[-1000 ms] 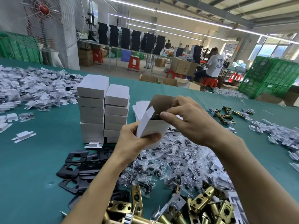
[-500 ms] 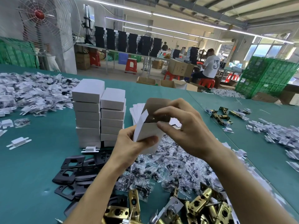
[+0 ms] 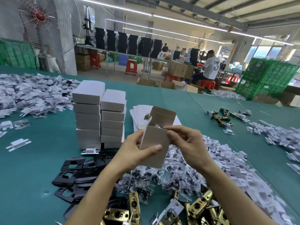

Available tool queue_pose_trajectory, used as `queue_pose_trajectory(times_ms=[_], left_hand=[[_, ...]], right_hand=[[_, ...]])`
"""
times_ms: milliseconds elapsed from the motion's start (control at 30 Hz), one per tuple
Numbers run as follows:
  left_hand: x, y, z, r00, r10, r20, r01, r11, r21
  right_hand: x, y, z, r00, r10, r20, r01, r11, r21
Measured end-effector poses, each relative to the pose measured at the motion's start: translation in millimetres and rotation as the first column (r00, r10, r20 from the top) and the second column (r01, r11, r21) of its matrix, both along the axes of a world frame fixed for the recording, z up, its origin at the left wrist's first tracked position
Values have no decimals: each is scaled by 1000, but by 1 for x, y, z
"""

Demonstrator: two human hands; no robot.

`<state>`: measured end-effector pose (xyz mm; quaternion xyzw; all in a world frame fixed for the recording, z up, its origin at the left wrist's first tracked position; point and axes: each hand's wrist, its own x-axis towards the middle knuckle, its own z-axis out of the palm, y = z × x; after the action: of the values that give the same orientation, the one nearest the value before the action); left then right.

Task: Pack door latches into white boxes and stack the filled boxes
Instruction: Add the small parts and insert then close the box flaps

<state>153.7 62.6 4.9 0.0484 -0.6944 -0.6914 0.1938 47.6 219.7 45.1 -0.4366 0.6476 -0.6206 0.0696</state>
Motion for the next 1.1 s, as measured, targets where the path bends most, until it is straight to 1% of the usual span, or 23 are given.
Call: queue_pose_trajectory(times_ms=[67, 100, 133, 167, 233, 300, 367, 500, 567, 633, 667, 733, 767, 800, 867, 933, 1033, 1100], left_hand=[[-2, -1, -3, 983, 181, -43, -185, 972, -147], [-3, -3, -5, 963, 249, -103, -265, 945, -189], [-4, -4, -6, 947, 277, -165, -308, 927, -213], [-4, -5, -8, 940, 272, -206, -317, 919, -234], [-4, -5, -10, 954, 228, -196, -279, 912, -299], [-6, -3, -14, 977, 177, -118, -209, 903, -374], [-9, -1, -19, 988, 141, -60, -153, 899, -411], [-11, 0, -20, 993, 114, -43, -119, 838, -532], [-11, 1, -19, 993, 114, -22, -106, 812, -574], [-10, 0, -18, 992, 125, 2, -100, 802, -589], [-10, 0, -18, 991, 130, 9, -100, 804, -586], [-10, -1, -17, 990, 142, 16, -108, 818, -565], [-10, -1, -17, 989, 144, 20, -110, 830, -547], [-10, 0, -17, 989, 144, 28, -108, 842, -528], [-9, 1, -14, 990, 136, 34, -103, 871, -480], [-8, 2, -12, 991, 129, -33, -131, 892, -433], [-6, 3, -9, 970, 185, -160, -234, 888, -395], [-5, 3, -7, 962, 207, -178, -258, 901, -349]], right_hand=[[-5, 4, -10, 999, -28, -44, 31, 997, 68], [-7, 7, -15, 997, -40, -66, 47, 993, 107], [-9, 9, -20, 995, -54, -88, 66, 988, 139], [-10, 11, -25, 992, -68, -107, 85, 984, 159], [-11, 14, -32, 989, -71, -133, 95, 978, 186], [-11, 15, -36, 987, -49, -150, 82, 971, 225], [-11, 17, -37, 982, -39, -182, 89, 957, 277], [-12, 20, -35, 959, 15, -283, 108, 904, 415], [-12, 21, -34, 954, 35, -296, 103, 894, 437], [-10, 22, -33, 966, 1, -260, 99, 925, 368], [-9, 21, -33, 977, -32, -209, 95, 950, 296], [-7, 19, -29, 997, -63, -38, 67, 990, 123], [-6, 16, -25, 998, -57, 34, 55, 996, 65], [-6, 14, -22, 995, -56, 77, 53, 998, 40], [-4, 10, -17, 993, -56, 99, 52, 998, 41], [-3, 9, -14, 995, -40, 93, 36, 998, 43], [-5, 11, -16, 994, -24, 107, 21, 999, 37], [-8, 14, -17, 994, -25, 105, 21, 999, 33]])
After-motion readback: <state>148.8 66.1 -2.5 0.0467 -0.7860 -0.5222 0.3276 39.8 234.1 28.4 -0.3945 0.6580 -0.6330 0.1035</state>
